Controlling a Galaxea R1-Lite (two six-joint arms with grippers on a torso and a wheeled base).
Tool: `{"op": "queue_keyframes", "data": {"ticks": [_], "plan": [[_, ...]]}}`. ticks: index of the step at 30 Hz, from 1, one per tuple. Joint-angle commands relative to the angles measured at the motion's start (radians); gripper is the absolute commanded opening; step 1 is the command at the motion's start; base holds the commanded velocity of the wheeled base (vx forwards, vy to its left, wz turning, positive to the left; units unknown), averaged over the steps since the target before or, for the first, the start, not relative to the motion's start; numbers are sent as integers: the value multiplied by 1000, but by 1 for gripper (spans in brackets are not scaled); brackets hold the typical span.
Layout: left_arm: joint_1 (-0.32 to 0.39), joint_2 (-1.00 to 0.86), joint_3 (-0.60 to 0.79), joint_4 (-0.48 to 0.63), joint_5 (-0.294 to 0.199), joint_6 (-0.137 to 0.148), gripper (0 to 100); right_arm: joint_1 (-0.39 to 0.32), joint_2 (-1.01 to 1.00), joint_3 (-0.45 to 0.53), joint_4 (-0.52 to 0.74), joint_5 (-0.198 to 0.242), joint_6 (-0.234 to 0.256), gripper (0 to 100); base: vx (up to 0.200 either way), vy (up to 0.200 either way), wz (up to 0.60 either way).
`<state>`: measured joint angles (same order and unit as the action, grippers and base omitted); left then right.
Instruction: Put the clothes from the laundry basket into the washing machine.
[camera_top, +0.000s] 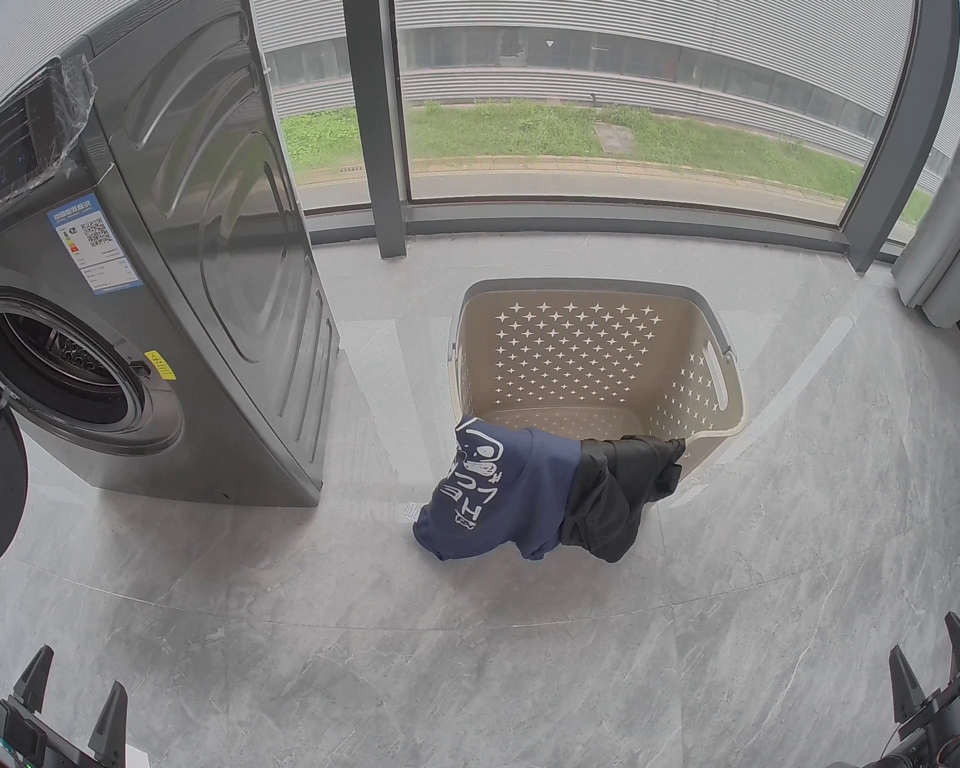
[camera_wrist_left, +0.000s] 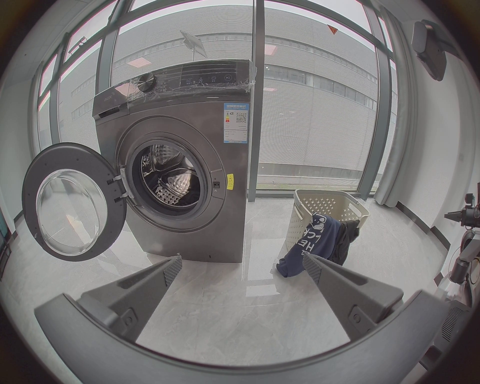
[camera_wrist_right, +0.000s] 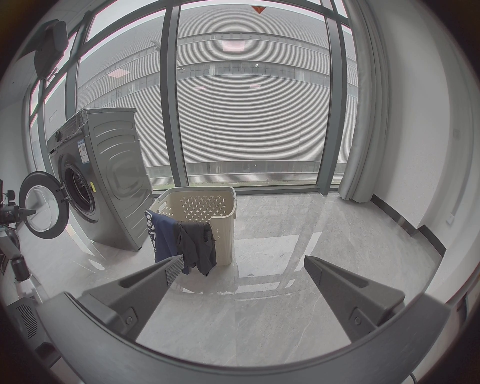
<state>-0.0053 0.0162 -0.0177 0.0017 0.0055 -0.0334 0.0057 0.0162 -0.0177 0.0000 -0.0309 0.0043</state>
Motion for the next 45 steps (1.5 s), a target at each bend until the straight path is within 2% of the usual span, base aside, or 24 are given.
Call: {"op": "queue_keyframes", "data": {"ticks": [1, 7, 13, 25, 31, 45], "plan": [[-1, -15, 18, 0, 1, 0, 100, 0, -16, 16, 0, 0, 0, 100, 0, -200, 0], [-1, -15, 18, -2, 1, 1, 100, 0, -16, 16, 0, 0, 0, 100, 0, -200, 0], [1, -15, 18, -2, -6, 20, 100, 0, -16, 16, 0, 0, 0, 100, 0, 0, 0], [1, -15, 18, -2, -6, 18, 100, -1, -16, 16, 0, 2, -3, 100, 0, 0, 0], [1, -15, 18, -2, -7, 15, 100, -1, -16, 16, 0, 2, -3, 100, 0, 200, 0], [1, -15, 18, -2, -6, 21, 100, 0, -16, 16, 0, 2, -3, 100, 14, 0, 0]]}}
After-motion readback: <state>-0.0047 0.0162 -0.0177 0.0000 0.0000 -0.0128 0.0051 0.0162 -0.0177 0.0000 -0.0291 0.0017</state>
